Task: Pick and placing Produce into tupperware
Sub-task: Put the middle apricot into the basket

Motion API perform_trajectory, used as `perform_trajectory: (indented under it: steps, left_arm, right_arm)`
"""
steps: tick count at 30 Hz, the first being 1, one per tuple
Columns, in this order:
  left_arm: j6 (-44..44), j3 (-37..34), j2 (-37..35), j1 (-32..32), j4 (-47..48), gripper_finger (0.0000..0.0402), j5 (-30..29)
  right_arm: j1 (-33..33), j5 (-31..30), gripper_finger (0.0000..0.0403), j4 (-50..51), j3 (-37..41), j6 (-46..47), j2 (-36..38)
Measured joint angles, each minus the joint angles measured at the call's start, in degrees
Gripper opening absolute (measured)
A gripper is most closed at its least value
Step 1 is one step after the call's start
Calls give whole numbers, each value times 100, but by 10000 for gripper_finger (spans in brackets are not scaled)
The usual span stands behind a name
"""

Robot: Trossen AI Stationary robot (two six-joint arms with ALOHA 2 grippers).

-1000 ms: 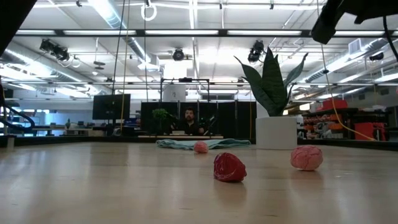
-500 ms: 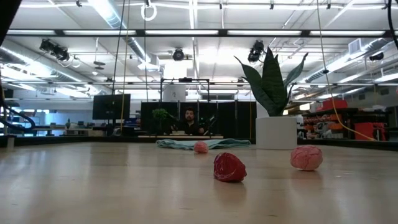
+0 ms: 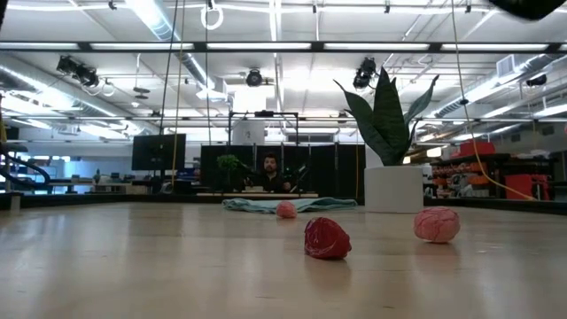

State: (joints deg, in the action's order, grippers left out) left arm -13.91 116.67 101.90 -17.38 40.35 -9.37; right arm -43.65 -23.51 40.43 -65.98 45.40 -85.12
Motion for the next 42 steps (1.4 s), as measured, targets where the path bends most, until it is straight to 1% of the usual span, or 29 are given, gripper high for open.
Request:
perform_trajectory:
  steps: [2,5,7,8,10,15,16,19,23,27,32,34,38,42]
  left_arm:
    - [7,1,-30,42,2,124,-2]
    - [11,-7,-33,62,93,125,-3]
    - [88,-7,-47,92,230,126,-2]
    - [145,-7,-47,93,297,126,-2]
    - [257,-7,-47,93,494,124,0]
    - [320,-7,-47,114,876,115,-2]
    - [321,-7,-47,115,909,114,-2]
    - [324,-7,-47,115,924,112,-2]
    - [566,-7,-47,116,927,116,-13]
    - [708,-7,-47,117,930,123,-131]
    - [708,-5,-46,120,936,125,-139]
    - [708,-7,-45,120,944,123,-139]
    - [713,-7,-45,120,956,119,-142]
    - [715,-7,-45,120,967,122,-144]
  right_arm:
    - [239,554,71,-615,92,-824,-266]
    - [508,1104,71,-1328,85,-1763,-593]
    - [644,1208,71,-1609,36,-2128,-723]
    - [702,1210,71,-1760,15,-2170,-751]
    - [802,1206,71,-1950,3,-2042,-747]
    - [982,1202,71,-2186,3,-1125,-594]
    - [994,1192,71,-2190,3,-1056,-557]
    - [1120,1263,71,-2100,-3,-947,-533]
    - [1405,1524,71,-1728,-4,-709,-800]
    - [1665,1772,71,-1613,-4,-853,-1202]
    - [1922,2519,71,-1453,-2,-1049,-1650]
    - [1964,2703,71,-1369,-2,-1057,-1816]
    - [1953,2716,71,-1096,5,-1183,-2026]
    - [1956,2645,71,-1107,5,-1466,-1980]
